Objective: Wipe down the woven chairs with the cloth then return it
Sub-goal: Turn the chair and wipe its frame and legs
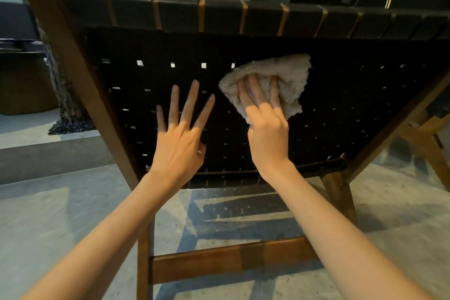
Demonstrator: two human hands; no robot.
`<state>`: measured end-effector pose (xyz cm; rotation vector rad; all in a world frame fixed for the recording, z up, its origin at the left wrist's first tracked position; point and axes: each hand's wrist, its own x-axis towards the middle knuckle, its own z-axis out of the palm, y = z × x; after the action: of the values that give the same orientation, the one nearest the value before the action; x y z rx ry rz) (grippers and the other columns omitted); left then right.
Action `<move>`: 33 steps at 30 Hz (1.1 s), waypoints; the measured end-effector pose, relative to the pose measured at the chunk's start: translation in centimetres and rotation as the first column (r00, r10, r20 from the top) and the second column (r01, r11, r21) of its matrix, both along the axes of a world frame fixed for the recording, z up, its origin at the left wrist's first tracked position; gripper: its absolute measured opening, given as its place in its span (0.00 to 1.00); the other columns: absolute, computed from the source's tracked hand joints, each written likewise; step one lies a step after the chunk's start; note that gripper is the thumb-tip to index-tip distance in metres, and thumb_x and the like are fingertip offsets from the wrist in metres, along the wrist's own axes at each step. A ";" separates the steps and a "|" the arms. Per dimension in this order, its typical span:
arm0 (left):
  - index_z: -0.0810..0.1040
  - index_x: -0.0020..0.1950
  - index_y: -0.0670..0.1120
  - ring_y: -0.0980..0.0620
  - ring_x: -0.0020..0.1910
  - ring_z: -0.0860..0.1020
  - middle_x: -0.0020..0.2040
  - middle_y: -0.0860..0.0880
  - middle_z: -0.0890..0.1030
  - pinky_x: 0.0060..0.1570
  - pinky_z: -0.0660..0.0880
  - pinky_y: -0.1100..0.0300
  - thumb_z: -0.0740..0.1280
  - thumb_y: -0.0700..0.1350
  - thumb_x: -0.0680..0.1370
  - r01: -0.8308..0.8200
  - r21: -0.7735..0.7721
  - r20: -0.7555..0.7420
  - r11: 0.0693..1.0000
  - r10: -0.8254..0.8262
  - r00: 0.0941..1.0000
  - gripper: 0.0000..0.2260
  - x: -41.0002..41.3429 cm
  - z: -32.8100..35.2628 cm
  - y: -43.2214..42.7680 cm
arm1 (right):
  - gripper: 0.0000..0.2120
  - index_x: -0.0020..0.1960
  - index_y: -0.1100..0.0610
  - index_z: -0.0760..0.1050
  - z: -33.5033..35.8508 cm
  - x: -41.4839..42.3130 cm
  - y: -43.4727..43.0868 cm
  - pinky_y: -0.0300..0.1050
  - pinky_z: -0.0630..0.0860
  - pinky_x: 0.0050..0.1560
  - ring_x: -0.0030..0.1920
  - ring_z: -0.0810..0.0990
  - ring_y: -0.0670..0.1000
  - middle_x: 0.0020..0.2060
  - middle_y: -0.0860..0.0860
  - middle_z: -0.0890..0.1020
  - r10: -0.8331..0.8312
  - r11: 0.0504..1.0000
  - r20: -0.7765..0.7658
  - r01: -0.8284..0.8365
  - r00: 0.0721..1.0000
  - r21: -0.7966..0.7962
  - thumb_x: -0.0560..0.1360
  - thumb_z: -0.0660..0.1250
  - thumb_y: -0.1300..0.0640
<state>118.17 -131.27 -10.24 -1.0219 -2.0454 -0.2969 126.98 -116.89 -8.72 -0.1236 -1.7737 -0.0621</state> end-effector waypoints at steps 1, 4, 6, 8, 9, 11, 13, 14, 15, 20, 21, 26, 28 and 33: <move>0.45 0.78 0.51 0.39 0.75 0.37 0.77 0.44 0.39 0.71 0.47 0.34 0.69 0.41 0.73 0.003 -0.006 0.004 1.000 -0.003 1.000 0.42 -0.1 -0.3 0.0 | 0.20 0.56 0.65 0.80 -1.4 -0.2 0.3 0.63 0.79 0.51 0.55 0.79 0.68 0.53 0.61 0.82 -0.015 1.000 0.018 0.014 1.000 0.010 0.70 0.55 0.71; 0.46 0.78 0.51 0.39 0.75 0.38 0.77 0.44 0.40 0.71 0.48 0.34 0.69 0.40 0.73 0.008 -0.027 0.023 1.000 -0.007 1.000 0.41 -0.2 -1.2 -0.1 | 0.19 0.52 0.64 0.82 -5.9 -0.8 1.0 0.48 0.80 0.46 0.49 0.82 0.66 0.48 0.60 0.83 -0.072 0.997 0.220 0.078 0.973 -0.023 0.69 0.56 0.70; 0.46 0.78 0.51 0.39 0.75 0.38 0.77 0.44 0.40 0.72 0.49 0.35 0.68 0.40 0.73 0.007 -0.037 0.048 0.999 -0.005 0.999 0.41 -0.2 -1.9 -0.1 | 0.14 0.45 0.65 0.82 -8.7 -1.3 1.8 0.44 0.78 0.33 0.38 0.83 0.63 0.38 0.60 0.83 -0.056 0.993 0.338 0.086 0.939 -0.075 0.65 0.62 0.74; 0.45 0.78 0.51 0.40 0.75 0.37 0.77 0.45 0.39 0.72 0.48 0.37 0.68 0.41 0.73 0.004 -0.057 0.069 0.998 0.000 0.998 0.41 -0.3 -2.5 -0.2 | 0.22 0.63 0.61 0.76 -11.3 -1.7 2.5 0.46 0.77 0.53 0.58 0.78 0.60 0.58 0.57 0.80 -0.047 0.983 0.618 0.148 0.785 -0.113 0.71 0.62 0.73; 0.44 0.78 0.51 0.41 0.75 0.37 0.77 0.45 0.38 0.72 0.47 0.38 0.68 0.42 0.73 0.002 -0.065 0.079 0.998 0.003 0.997 0.41 -0.3 -2.7 -0.2 | 0.22 0.67 0.57 0.72 -12.9 -1.7 2.9 0.45 0.73 0.59 0.64 0.74 0.57 0.63 0.54 0.77 -0.052 0.974 0.727 0.195 0.685 -0.114 0.76 0.59 0.70; 0.42 0.77 0.51 0.41 0.75 0.36 0.77 0.46 0.37 0.73 0.46 0.39 0.67 0.42 0.74 -0.007 -0.077 0.099 0.997 0.014 0.995 0.41 -0.3 -3.1 -0.2 | 0.18 0.64 0.56 0.72 -14.7 -1.4 2.9 0.45 0.72 0.54 0.60 0.75 0.56 0.58 0.54 0.77 -0.060 0.949 0.845 0.293 0.532 -0.118 0.78 0.57 0.67; 0.42 0.77 0.51 0.41 0.75 0.36 0.77 0.46 0.37 0.73 0.45 0.39 0.67 0.42 0.74 -0.008 -0.079 0.106 0.997 0.017 0.994 0.42 -0.3 -3.3 -0.3 | 0.15 0.60 0.57 0.74 -14.5 -1.3 2.2 0.45 0.71 0.48 0.56 0.77 0.56 0.53 0.55 0.79 -0.054 0.929 0.855 0.340 0.516 -0.146 0.78 0.57 0.67; 0.42 0.78 0.51 0.41 0.76 0.37 0.77 0.46 0.37 0.73 0.46 0.39 0.67 0.42 0.74 -0.008 -0.080 0.101 0.997 0.016 0.995 0.42 -0.3 -3.3 -0.4 | 0.15 0.59 0.57 0.75 -13.9 -1.3 1.9 0.45 0.71 0.46 0.54 0.78 0.56 0.52 0.55 0.80 -0.045 0.925 0.847 0.343 0.530 -0.165 0.78 0.56 0.67; 0.43 0.78 0.51 0.41 0.76 0.37 0.77 0.46 0.38 0.73 0.46 0.38 0.67 0.42 0.74 -0.008 -0.081 0.095 0.997 0.016 0.995 0.41 -0.2 -3.3 -0.5 | 0.14 0.60 0.57 0.75 -13.3 -1.1 1.8 0.45 0.71 0.44 0.54 0.78 0.56 0.52 0.56 0.80 -0.033 0.926 0.836 0.332 0.547 -0.180 0.78 0.56 0.66; 0.44 0.78 0.50 0.42 0.76 0.38 0.78 0.44 0.40 0.72 0.45 0.37 0.68 0.40 0.73 -0.023 -0.015 0.062 1.000 0.023 0.998 0.42 0.3 -3.2 -1.3 | 0.28 0.71 0.55 0.69 -10.2 3.2 -0.1 0.48 0.69 0.64 0.71 0.66 0.57 0.69 0.51 0.72 0.174 0.942 0.647 0.065 0.743 -0.328 0.74 0.59 0.74; 0.44 0.78 0.50 0.42 0.76 0.38 0.78 0.44 0.40 0.72 0.45 0.36 0.68 0.40 0.73 -0.025 -0.011 0.053 1.000 0.026 0.998 0.42 0.4 -3.1 -1.3 | 0.33 0.72 0.55 0.67 -9.2 4.1 -0.8 0.48 0.67 0.67 0.74 0.62 0.57 0.71 0.50 0.69 0.179 0.949 0.563 0.008 0.807 -0.314 0.72 0.60 0.77; 0.49 0.78 0.51 0.37 0.75 0.38 0.77 0.40 0.42 0.71 0.46 0.34 0.70 0.41 0.73 -0.042 0.068 0.006 0.997 0.042 0.999 0.40 0.1 -2.2 -1.8 | 0.36 0.71 0.59 0.68 -2.3 4.8 -3.2 0.44 0.64 0.66 0.74 0.60 0.58 0.71 0.53 0.67 0.163 0.984 0.151 -0.149 0.975 -0.102 0.67 0.65 0.80; 0.51 0.78 0.51 0.36 0.74 0.37 0.77 0.39 0.42 0.71 0.46 0.34 0.70 0.41 0.72 -0.051 0.093 -0.007 0.994 0.052 0.999 0.40 -0.2 -1.8 -2.0 | 0.33 0.72 0.59 0.67 0.4 3.9 -4.0 0.34 0.59 0.69 0.75 0.56 0.58 0.72 0.53 0.64 0.190 0.981 0.049 -0.188 0.981 -0.041 0.69 0.61 0.79; 0.49 0.78 0.53 0.38 0.75 0.38 0.78 0.42 0.42 0.71 0.45 0.34 0.71 0.40 0.71 -0.068 0.093 -0.016 0.993 0.070 0.997 0.42 -1.3 -1.2 -2.4 | 0.25 0.70 0.61 0.69 3.8 -0.2 -5.5 0.62 0.69 0.66 0.69 0.66 0.66 0.66 0.59 0.73 0.134 0.990 0.067 -0.130 0.989 -0.061 0.75 0.53 0.69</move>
<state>116.90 -133.68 -11.40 -0.8927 -2.0251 -0.3411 126.77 -122.42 -4.96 -0.0451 -1.8514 0.0807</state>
